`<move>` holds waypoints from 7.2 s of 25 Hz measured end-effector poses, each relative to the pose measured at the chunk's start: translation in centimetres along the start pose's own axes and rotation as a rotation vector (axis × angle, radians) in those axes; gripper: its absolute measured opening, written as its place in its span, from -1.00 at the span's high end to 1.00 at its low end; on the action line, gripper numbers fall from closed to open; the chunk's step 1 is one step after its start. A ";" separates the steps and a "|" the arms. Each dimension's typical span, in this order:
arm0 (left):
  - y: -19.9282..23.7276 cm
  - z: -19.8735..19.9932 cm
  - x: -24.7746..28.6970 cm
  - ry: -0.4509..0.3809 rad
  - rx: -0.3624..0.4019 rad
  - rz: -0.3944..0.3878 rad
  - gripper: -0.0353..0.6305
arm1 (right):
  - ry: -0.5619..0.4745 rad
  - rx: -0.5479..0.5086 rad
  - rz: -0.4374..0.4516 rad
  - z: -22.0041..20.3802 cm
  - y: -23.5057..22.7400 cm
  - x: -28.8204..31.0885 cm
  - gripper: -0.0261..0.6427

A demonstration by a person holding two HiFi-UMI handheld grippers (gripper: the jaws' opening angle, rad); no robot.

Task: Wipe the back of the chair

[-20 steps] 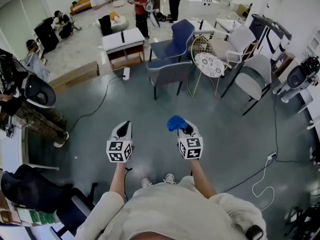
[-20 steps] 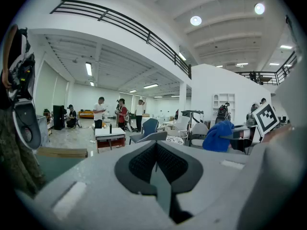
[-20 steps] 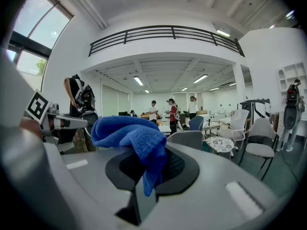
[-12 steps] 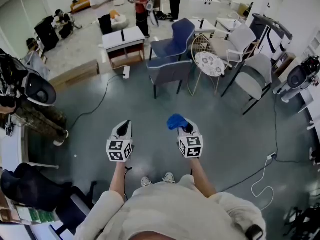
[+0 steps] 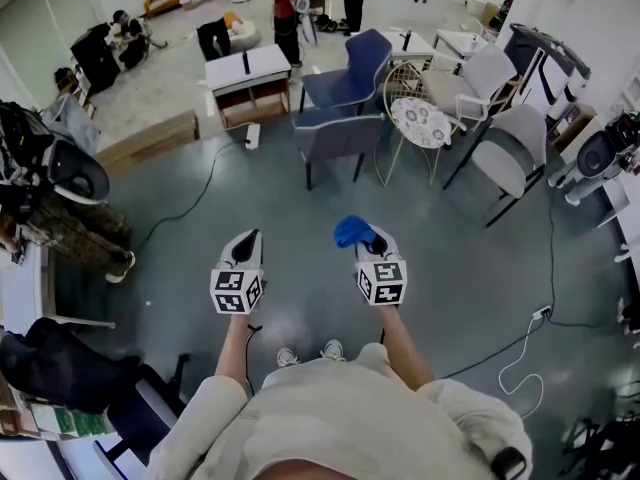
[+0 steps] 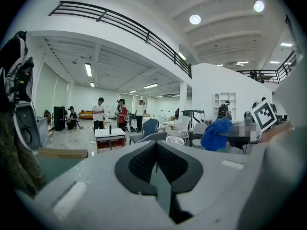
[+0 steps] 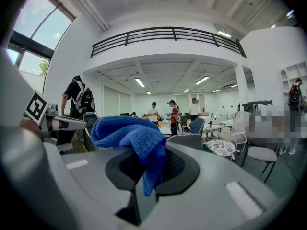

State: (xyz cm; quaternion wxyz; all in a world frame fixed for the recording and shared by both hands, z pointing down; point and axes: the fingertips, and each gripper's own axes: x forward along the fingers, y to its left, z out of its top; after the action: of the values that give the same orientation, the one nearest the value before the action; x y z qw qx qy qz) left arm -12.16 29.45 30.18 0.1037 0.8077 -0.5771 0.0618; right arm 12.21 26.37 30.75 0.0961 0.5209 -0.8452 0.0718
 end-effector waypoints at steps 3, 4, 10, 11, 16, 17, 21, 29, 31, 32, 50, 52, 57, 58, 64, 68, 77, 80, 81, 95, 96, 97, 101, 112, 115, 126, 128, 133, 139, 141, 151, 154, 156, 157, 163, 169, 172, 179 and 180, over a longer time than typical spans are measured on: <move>-0.6 0.1 0.5 0.001 -0.002 0.011 0.89 | 0.002 0.003 0.009 0.0 -0.9 0.2 0.78; -0.8 0.1 0.8 0.000 -0.002 0.014 0.89 | 0.002 0.003 0.014 0.0 -1.3 0.3 0.78; -1.9 0.0 2.7 0.004 -0.008 0.036 0.89 | 0.011 0.007 0.048 -0.4 -3.3 1.2 0.78; -2.2 0.0 3.1 0.006 -0.009 0.037 0.89 | 0.014 0.010 0.051 -0.5 -3.7 1.4 0.78; -3.0 -0.6 4.7 0.015 -0.018 0.041 0.89 | 0.026 0.012 0.069 -1.1 -4.8 2.4 0.78; -3.2 -0.7 4.9 0.015 -0.019 0.041 0.89 | 0.028 0.012 0.071 -1.2 -4.9 2.5 0.78; -3.3 -0.9 6.0 0.014 -0.022 0.041 0.89 | 0.031 0.010 0.077 -1.5 -5.5 3.3 0.78; -1.6 -1.3 9.4 0.026 -0.033 0.030 0.89 | 0.046 0.010 0.072 -1.7 -6.4 6.7 0.78; -0.8 -1.2 11.0 0.029 -0.034 0.021 0.89 | 0.052 0.010 0.068 -1.6 -6.7 8.2 0.78; -0.4 -1.1 11.9 0.030 -0.035 0.015 0.89 | 0.055 0.009 0.066 -1.5 -6.9 9.0 0.78; 13.6 6.3 28.2 0.022 -0.019 -0.096 0.89 | 0.041 -0.002 -0.021 6.3 -7.3 28.8 0.78; 15.0 6.7 30.0 0.021 -0.015 -0.107 0.89 | 0.039 0.000 -0.027 6.7 -7.4 30.9 0.78; 18.7 7.6 34.0 0.027 -0.012 -0.131 0.89 | 0.030 0.006 -0.055 8.0 -7.4 36.2 0.78; 19.3 7.8 34.5 0.029 -0.012 -0.136 0.89 | 0.031 0.007 -0.060 8.2 -7.4 37.0 0.78; 21.4 7.7 37.1 0.047 -0.007 -0.156 0.89 | 0.038 0.005 -0.070 8.5 -7.2 40.4 0.78; 21.3 6.9 37.9 0.066 -0.016 -0.158 0.89 | 0.056 0.010 -0.049 7.8 -6.9 41.5 0.78; 20.6 5.0 39.3 0.101 -0.058 -0.083 0.89 | 0.092 0.016 0.056 4.9 -7.1 43.5 0.78; 20.2 4.0 40.1 0.106 -0.072 -0.059 0.89 | 0.088 0.003 0.094 3.9 -7.4 44.5 0.78; 20.0 3.7 40.4 0.109 -0.076 -0.055 0.89 | 0.085 0.000 0.105 3.6 -7.5 44.8 0.78; 19.7 -3.6 42.7 0.142 -0.134 -0.037 0.89 | 0.108 0.028 0.147 -2.5 -6.8 47.1 0.78; 19.9 -4.1 42.8 0.142 -0.136 -0.035 0.89 | 0.111 0.030 0.152 -2.9 -6.8 47.4 0.78; 20.1 -4.5 43.0 0.142 -0.136 -0.032 0.89 | 0.111 0.027 0.157 -3.3 -6.8 47.8 0.78; 21.2 -6.7 44.0 0.142 -0.142 -0.018 0.89 | 0.088 0.032 0.156 -4.3 -7.3 49.8 0.78; 21.4 -12.7 45.9 0.175 -0.172 -0.018 0.89 | 0.090 0.082 0.123 -8.6 -9.0 54.0 0.78; 21.3 -14.0 46.2 0.185 -0.181 -0.017 0.89 | 0.091 0.117 0.104 -9.8 -9.6 54.7 0.78; 21.4 -16.9 47.4 0.171 -0.190 -0.021 0.89 | 0.105 0.215 0.071 -14.7 -10.0 57.0 0.78; 21.7 -17.3 47.5 0.167 -0.189 -0.017 0.89 | 0.117 0.228 0.062 -16.0 -10.5 57.5 0.78; 22.0 -18.9 47.2 0.177 -0.185 -0.010 0.89 | 0.126 0.243 0.072 -18.1 -10.7 58.3 0.78; 22.2 -20.6 47.3 0.184 -0.183 -0.013 0.89 | 0.134 0.249 0.088 -20.1 -10.2 60.1 0.78; 22.0 -20.9 47.4 0.184 -0.183 -0.017 0.89 | 0.149 0.240 0.093 -21.0 -10.1 60.6 0.78; 21.5 -20.7 47.8 0.182 -0.167 -0.034 0.89 | 0.309 0.245 0.108 -27.6 -10.1 63.5 0.78; 21.5 -20.7 47.9 0.182 -0.165 -0.035 0.89 | 0.342 0.226 0.132 -28.8 -9.9 63.9 0.78; 21.4 -20.9 48.0 0.183 -0.163 -0.038 0.89 | 0.343 0.208 0.152 -29.0 -9.6 63.7 0.78; 21.3 -20.9 48.0 0.184 -0.163 -0.040 0.89 | 0.334 0.199 0.162 -28.7 -9.3 63.4 0.78; 20.5 -21.3 48.4 0.188 -0.166 -0.050 0.89 | 0.260 0.115 0.216 -26.0 -8.2 59.1 0.78; 19.6 -20.6 48.8 0.183 -0.150 -0.059 0.89 | 0.156 0.055 0.230 -20.8 -8.6 54.6 0.78; 18.9 -20.1 49.2 0.176 -0.143 -0.066 0.89 | 0.089 0.028 0.224 -17.3 -9.1 53.2 0.78; 16.5 -18.8 50.6 0.165 -0.127 -0.096 0.89 | -0.020 -0.029 0.210 -11.9 -10.7 52.2 0.78; 16.1 -18.6 50.8 0.165 -0.123 -0.099 0.89 | -0.024 -0.024 0.208 -11.7 -11.0 52.1 0.78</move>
State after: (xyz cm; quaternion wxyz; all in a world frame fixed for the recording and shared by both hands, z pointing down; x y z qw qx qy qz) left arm -10.47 -17.85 60.97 0.2032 0.8194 -0.5289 0.0872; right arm 0.17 -21.15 54.67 0.0842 0.4299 -0.8966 0.0650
